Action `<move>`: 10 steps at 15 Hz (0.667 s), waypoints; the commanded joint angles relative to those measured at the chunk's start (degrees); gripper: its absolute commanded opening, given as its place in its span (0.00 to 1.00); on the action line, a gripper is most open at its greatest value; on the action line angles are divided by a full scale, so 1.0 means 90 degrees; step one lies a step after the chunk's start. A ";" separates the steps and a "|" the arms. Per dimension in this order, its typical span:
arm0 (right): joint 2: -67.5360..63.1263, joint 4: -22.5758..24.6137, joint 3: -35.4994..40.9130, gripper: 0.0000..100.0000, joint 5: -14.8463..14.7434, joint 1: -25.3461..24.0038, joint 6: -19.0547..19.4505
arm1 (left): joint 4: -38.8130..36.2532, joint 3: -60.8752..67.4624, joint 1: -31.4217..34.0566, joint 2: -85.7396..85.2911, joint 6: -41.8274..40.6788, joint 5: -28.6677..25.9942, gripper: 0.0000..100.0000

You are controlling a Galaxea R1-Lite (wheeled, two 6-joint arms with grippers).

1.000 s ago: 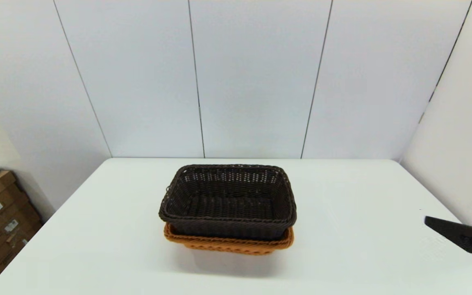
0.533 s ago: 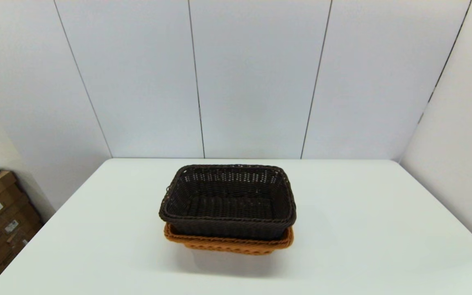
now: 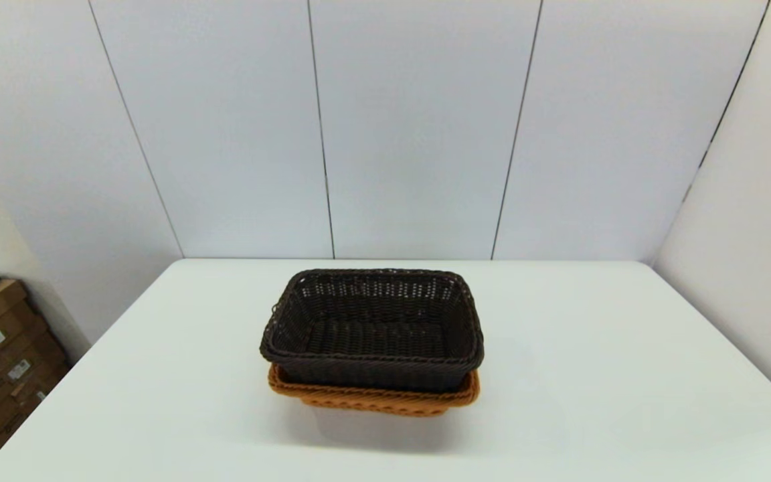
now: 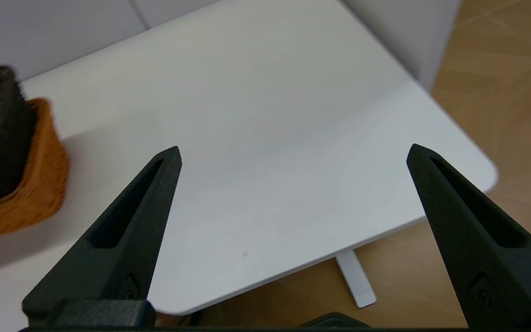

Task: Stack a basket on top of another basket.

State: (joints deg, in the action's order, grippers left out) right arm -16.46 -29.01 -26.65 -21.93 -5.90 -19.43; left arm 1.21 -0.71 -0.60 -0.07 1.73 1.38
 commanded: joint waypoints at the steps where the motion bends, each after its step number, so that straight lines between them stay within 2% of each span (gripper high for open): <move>1: 0.0422 -0.0009 -0.0047 1.00 0.0318 0.0792 0.0626 | 0.0003 0.0000 -0.0002 -0.0002 0.0013 0.0003 1.00; 6: 0.0784 0.0040 0.0422 1.00 0.0327 0.0695 0.0831 | 0.0003 0.0000 -0.0002 -0.0002 0.0013 0.0003 1.00; 9: 0.1555 0.0030 0.0871 1.00 0.0396 0.0665 0.1475 | 0.0003 0.0000 -0.0002 -0.0002 0.0013 0.0003 1.00; 10: 0.1848 0.0040 0.1057 1.00 0.0464 0.0665 0.1827 | 0.0003 0.0000 -0.0002 -0.0002 0.0013 0.0003 1.00</move>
State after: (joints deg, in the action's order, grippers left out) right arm -5.81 -28.55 -20.31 -18.32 0.24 -7.28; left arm 1.21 -0.71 -0.60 -0.07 1.79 1.40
